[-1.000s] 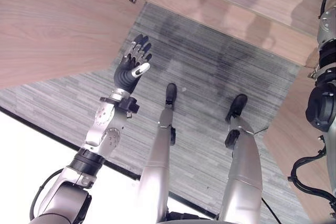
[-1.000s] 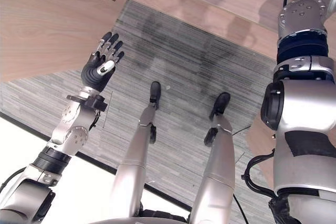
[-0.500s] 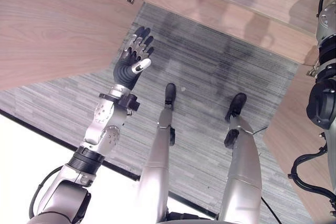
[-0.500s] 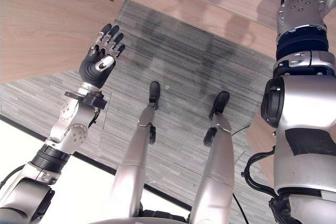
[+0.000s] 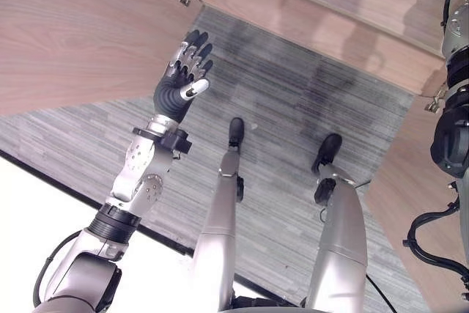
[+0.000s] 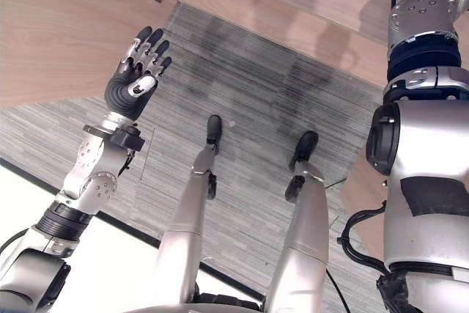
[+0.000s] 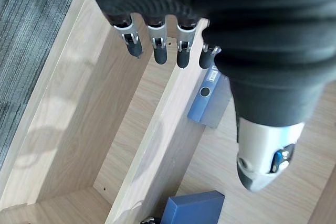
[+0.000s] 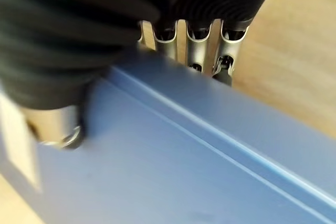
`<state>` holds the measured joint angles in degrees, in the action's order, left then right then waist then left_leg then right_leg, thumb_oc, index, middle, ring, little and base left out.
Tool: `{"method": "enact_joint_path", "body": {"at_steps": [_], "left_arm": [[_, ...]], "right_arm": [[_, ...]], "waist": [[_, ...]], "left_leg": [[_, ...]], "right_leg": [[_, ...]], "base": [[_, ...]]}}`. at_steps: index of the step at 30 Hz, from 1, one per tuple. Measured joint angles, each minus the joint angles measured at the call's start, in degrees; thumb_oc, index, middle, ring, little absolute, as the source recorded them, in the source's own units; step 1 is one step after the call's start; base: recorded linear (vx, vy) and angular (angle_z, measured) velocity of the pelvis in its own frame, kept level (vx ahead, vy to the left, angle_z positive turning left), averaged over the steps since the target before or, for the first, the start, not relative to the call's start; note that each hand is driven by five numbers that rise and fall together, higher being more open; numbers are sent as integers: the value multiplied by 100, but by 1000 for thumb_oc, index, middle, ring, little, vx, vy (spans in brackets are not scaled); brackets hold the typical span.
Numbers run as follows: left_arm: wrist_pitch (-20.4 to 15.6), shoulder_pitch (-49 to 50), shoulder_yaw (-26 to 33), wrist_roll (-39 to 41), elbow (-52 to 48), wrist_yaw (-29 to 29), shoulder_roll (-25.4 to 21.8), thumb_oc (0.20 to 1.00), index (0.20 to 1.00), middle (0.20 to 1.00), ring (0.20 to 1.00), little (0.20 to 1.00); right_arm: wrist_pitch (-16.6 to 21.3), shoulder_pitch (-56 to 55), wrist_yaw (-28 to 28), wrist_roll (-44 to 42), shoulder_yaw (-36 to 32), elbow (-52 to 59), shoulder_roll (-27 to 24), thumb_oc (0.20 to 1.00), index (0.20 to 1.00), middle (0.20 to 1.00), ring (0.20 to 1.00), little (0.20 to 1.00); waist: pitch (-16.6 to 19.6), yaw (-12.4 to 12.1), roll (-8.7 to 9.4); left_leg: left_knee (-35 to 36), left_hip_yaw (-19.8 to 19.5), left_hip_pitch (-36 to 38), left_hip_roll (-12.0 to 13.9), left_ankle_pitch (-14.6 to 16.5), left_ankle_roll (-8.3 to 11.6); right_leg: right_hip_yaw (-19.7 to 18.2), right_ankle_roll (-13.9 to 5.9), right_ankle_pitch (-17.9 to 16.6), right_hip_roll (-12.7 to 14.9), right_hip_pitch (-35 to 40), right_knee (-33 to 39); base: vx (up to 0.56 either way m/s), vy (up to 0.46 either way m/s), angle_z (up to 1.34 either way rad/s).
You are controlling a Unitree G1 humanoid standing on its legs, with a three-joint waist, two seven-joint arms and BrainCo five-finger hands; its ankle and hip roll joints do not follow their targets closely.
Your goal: Put the empty folder in the office cabinet
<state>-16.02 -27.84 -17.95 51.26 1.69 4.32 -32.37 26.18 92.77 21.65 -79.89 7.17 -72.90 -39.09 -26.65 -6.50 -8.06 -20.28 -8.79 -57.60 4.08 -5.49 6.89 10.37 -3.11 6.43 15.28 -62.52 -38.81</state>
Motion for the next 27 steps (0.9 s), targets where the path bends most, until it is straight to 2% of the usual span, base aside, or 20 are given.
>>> {"method": "enact_joint_path", "body": {"at_steps": [5,12,15,27], "left_arm": [[4,121,-50,-2,-19,-87,-2,1000,1000,1000,1000,1000],[24,90,-204,-49,-20,-133,-158,1000,1000,1000,1000,1000],[64,122,-222,-75,-9,-142,-233,1000,1000,1000,1000,1000],[233,124,-247,-256,-9,-93,-261,1000,1000,1000,1000,1000]], "right_arm": [[-409,391,-22,24,391,-558,-11,1000,1000,1000,1000,1000],[-880,557,-26,92,633,-876,-36,1000,1000,1000,1000,1000],[-1126,788,-39,267,906,-1260,-78,1000,1000,1000,1000,1000],[-1935,882,-160,477,991,-1800,-376,1000,1000,1000,1000,1000]], "waist": [[9,6,20],[31,90,185],[34,76,191],[40,16,202]], "left_leg": [[25,-56,2,46,0,-1],[61,-71,16,93,-25,36],[81,-75,34,106,-26,37],[317,-86,274,118,-96,56]], "right_leg": [[48,27,22,-25,-26,-72],[148,91,-40,-71,53,5],[156,91,-40,-78,70,17],[189,104,-29,-71,237,52]], "base": [[16,-44,1],[7,-25,0],[0,0,0],[7,-4,1]]}}
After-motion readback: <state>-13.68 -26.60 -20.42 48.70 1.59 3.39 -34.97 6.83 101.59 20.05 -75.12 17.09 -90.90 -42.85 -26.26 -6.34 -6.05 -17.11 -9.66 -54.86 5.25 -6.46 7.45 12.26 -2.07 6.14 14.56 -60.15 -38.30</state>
